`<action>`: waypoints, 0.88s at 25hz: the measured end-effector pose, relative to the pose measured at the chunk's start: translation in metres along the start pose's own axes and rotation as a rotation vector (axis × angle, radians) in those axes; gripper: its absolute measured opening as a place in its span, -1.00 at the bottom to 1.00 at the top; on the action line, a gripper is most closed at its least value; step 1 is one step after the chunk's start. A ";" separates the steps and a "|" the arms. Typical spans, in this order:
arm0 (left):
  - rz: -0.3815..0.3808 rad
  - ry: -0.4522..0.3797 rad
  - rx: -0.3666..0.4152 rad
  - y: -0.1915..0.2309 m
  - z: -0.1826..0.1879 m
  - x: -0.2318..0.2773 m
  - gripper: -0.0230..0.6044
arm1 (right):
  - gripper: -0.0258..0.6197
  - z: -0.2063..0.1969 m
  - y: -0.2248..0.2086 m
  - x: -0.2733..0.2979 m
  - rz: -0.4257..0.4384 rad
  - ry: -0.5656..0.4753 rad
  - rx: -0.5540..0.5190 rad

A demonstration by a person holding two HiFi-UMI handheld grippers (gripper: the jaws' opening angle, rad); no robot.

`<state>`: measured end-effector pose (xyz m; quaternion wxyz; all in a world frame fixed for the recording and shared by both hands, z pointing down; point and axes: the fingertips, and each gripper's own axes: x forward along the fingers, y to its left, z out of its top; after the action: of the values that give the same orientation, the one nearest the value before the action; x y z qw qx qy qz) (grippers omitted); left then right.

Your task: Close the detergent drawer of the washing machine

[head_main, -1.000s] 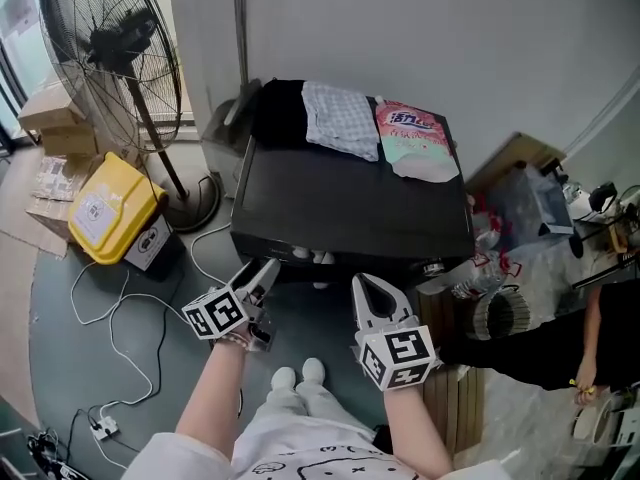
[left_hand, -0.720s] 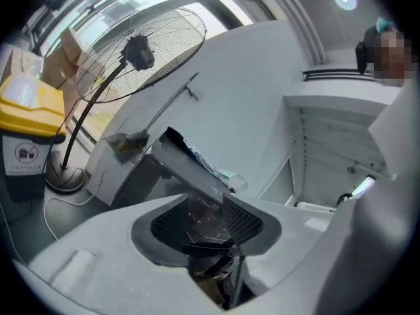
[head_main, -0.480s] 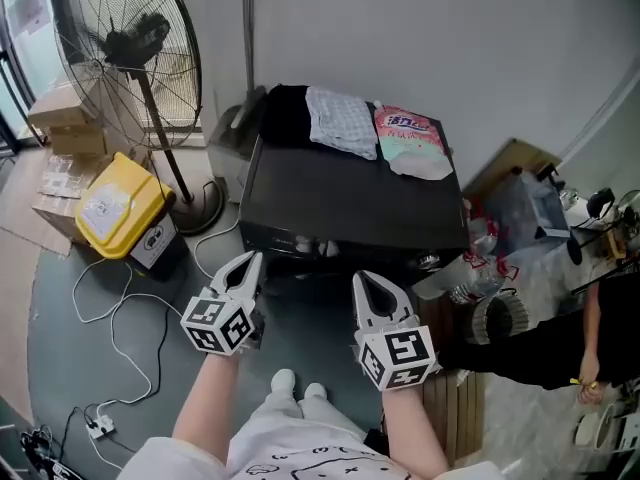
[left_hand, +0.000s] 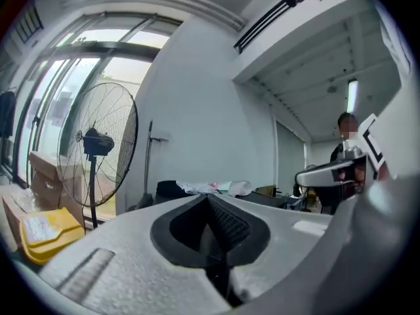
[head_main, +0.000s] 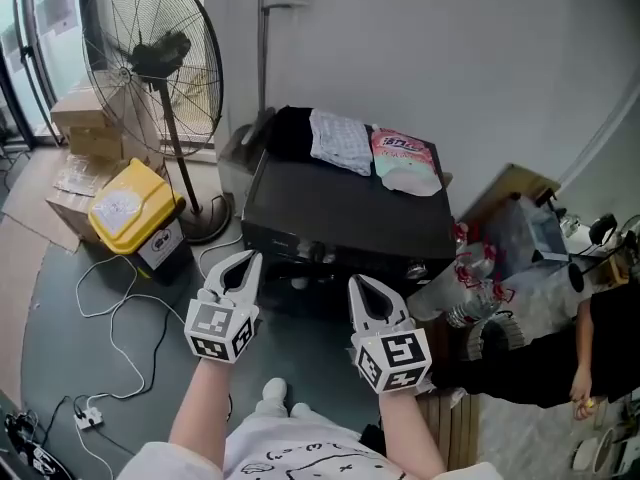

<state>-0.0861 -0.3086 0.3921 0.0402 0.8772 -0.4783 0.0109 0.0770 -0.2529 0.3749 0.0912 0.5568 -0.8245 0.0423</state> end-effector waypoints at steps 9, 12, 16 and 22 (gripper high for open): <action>0.047 -0.064 0.132 -0.035 0.058 -0.035 -0.87 | -0.92 0.032 0.004 -0.038 0.054 -0.079 -0.068; 0.057 -0.092 0.168 -0.045 0.076 -0.044 -0.87 | -0.92 0.048 0.002 -0.048 0.053 -0.120 -0.095; 0.075 -0.132 0.189 -0.049 0.098 -0.056 -0.87 | -0.92 0.069 0.000 -0.059 0.037 -0.170 -0.148; 0.096 -0.165 0.244 -0.046 0.123 -0.067 -0.87 | -0.92 0.101 -0.001 -0.073 0.004 -0.240 -0.217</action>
<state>-0.0866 -0.2374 0.2626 -0.1066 0.8496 -0.5165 -0.0011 0.0939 -0.2045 0.2619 0.0518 0.5430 -0.8304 -0.1137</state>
